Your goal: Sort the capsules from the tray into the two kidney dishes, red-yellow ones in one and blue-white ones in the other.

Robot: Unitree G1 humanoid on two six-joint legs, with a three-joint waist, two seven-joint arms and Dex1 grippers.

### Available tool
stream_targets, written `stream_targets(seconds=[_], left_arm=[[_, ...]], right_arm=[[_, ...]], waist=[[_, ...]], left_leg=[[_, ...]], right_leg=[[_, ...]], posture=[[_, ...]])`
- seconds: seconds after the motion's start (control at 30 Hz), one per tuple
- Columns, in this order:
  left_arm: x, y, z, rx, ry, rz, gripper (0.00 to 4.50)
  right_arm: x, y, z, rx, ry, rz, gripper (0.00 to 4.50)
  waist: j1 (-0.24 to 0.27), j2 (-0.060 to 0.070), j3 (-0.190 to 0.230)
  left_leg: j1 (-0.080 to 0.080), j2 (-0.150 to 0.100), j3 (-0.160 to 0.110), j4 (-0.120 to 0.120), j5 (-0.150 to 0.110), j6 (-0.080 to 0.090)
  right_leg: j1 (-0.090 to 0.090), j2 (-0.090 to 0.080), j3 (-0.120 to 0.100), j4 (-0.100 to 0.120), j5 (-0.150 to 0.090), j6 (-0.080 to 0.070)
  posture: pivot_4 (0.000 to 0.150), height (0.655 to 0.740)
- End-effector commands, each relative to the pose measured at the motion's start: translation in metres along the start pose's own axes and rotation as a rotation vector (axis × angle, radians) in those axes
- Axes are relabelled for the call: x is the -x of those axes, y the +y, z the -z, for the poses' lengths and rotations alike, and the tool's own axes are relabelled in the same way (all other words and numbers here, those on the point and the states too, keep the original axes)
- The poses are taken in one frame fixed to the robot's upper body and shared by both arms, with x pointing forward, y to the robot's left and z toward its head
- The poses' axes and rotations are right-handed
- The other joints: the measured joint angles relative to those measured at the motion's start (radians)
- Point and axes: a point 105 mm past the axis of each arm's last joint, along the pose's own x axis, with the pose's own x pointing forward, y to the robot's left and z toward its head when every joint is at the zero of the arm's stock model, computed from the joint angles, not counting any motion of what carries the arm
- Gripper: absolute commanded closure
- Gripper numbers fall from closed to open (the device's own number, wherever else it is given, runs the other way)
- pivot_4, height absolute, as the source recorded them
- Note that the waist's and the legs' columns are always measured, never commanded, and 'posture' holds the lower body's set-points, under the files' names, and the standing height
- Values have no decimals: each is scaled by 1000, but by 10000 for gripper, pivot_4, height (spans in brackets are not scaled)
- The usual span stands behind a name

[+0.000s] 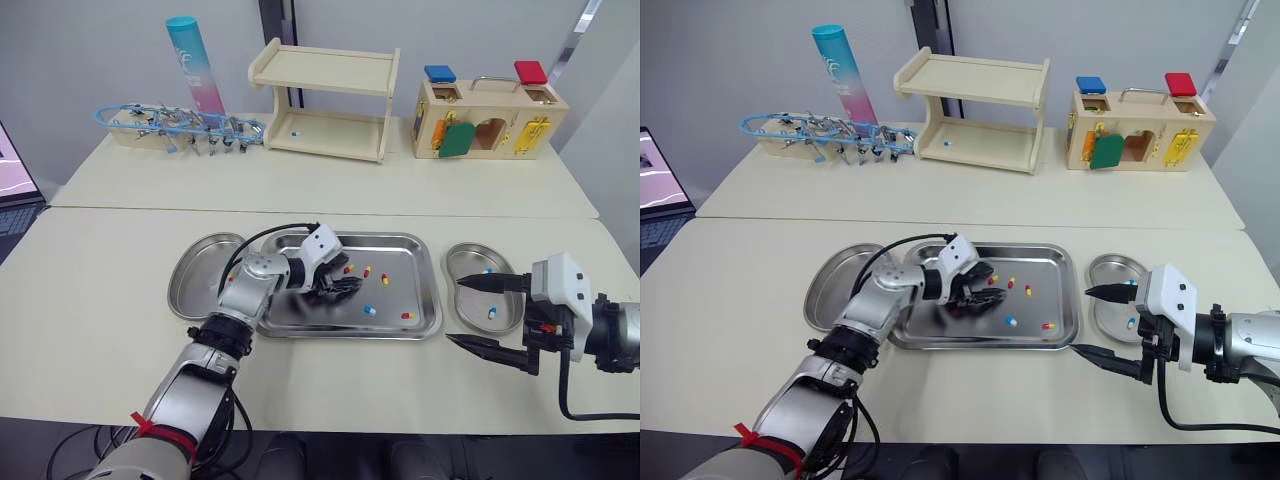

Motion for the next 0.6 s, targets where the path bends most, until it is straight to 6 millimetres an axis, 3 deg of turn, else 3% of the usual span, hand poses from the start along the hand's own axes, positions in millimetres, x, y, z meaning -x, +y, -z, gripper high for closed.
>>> stream_targets(seconds=[0.03, 0.13, 0.23, 0.53, 0.6], left_arm=[[-3, 1, 1, -13, 18, 3, 12370], [-3, 0, 3, -12, 25, 8, 12370], [-3, -1, 4, -7, 27, 15, 17541], [3, 1, 3, -18, 21, 12, 44886], [5, 3, 0, -24, 9, 6, 44886]], right_arm=[[1, 3, -11, 36, -26, 2, 0], [1, 2, -11, 35, -26, 5, 0], [1, 2, -11, 33, -25, 6, 0], [1, 0, -12, 37, -25, 3, 0], [0, 0, -13, 39, -26, 3, 0]], waist=[[0, 0, 0], [0, 0, 0], [0, 0, 0], [0, 0, 0], [0, 0, 0]], left_leg=[[0, 0, 0, 0, 0, 0], [0, 0, 0, 0, 0, 0], [0, 0, 0, 0, 0, 0], [0, 0, 0, 0, 0, 0], [0, 0, 0, 0, 0, 0]], right_leg=[[0, 0, 0, 0, 0, 0], [0, 0, 0, 0, 0, 0], [0, 0, 0, 0, 0, 0], [0, 0, 0, 0, 0, 0], [0, 0, 0, 0, 0, 0]], posture=[[1500, 7400], [1500, 7400], [1500, 7400], [1500, 7400], [1500, 7400]])
